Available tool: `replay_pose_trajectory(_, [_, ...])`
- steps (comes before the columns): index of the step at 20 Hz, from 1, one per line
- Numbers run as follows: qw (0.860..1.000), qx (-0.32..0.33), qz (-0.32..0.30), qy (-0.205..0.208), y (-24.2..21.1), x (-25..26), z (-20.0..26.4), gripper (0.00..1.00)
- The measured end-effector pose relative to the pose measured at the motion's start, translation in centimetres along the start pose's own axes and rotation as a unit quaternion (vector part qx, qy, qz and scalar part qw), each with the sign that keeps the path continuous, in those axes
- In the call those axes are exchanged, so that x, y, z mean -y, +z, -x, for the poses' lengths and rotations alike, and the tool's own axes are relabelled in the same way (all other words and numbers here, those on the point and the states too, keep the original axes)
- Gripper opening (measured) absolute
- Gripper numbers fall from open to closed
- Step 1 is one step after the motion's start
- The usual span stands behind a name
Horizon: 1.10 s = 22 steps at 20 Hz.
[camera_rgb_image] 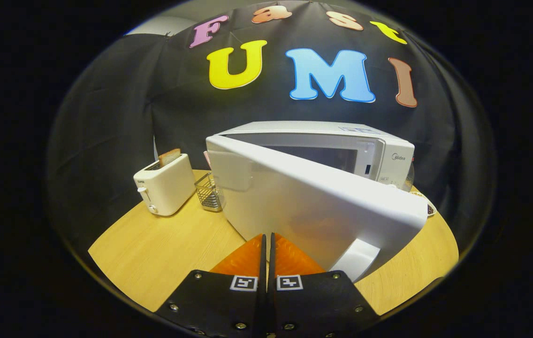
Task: Open the microwave, put the food inside, and close the microwave door.
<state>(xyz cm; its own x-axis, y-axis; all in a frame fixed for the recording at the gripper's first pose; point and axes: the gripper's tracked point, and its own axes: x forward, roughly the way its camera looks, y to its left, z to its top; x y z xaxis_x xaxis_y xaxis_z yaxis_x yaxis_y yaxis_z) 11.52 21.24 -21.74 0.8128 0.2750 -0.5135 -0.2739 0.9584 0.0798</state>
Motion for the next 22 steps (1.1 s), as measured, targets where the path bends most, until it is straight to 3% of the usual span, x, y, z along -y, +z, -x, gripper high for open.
replay_pose_trajectory(22, [0.998, 0.016, -0.030, -0.052, 3.7, 8.8, -9.7, 0.01])
